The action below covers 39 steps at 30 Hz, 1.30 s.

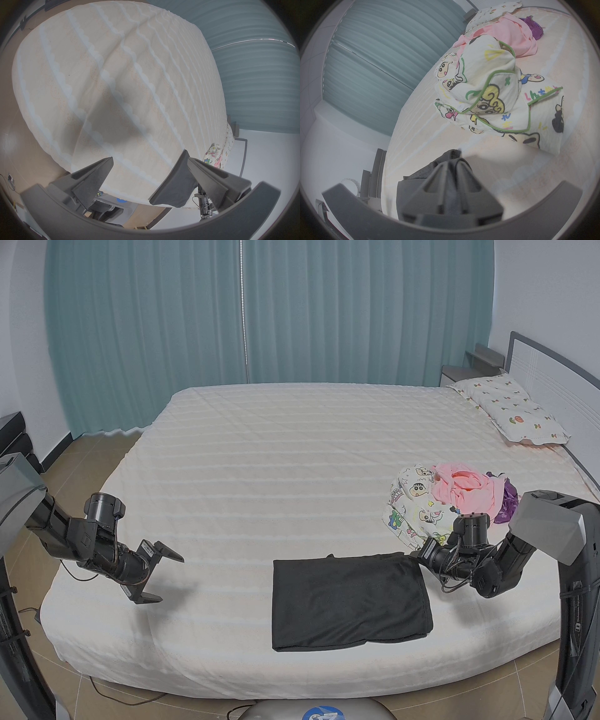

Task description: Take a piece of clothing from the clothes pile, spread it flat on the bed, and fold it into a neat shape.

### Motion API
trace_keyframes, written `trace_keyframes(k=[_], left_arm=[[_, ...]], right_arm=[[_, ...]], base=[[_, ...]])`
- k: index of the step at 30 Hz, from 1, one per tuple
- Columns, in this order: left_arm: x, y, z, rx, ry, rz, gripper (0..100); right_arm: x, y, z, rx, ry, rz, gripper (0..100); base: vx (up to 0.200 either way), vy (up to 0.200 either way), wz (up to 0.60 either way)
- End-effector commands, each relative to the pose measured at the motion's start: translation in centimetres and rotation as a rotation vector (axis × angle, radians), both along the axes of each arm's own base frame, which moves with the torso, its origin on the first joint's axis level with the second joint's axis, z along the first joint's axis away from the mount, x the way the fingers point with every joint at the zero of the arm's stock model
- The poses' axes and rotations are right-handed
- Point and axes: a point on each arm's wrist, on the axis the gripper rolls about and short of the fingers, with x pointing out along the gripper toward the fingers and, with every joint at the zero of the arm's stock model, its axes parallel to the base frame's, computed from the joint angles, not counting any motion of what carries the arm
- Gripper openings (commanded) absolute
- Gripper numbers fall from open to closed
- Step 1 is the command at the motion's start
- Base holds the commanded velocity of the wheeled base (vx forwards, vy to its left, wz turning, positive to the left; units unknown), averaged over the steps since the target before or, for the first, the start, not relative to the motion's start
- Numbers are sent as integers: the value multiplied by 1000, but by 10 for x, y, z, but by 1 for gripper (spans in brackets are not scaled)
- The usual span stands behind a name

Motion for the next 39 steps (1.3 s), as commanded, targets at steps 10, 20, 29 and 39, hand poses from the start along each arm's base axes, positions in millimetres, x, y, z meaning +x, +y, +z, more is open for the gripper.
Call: trace_keyframes(k=[10,20,29,39], left_arm=[[0,0,0,0,-1,0,100],[0,0,0,0,-1,0,100],[0,0,0,0,-1,0,100],[0,0,0,0,-1,0,100]], right_arm=[[-45,-16,-10,-125,-51,256,100],[-48,15,-33,-188,-33,423,100],[-43,35,-39,-182,-40,474,100],[-42,38,-38,-148,-33,462,0]], base=[[0,0,0],[0,0,0],[0,0,0],[0,0,0]])
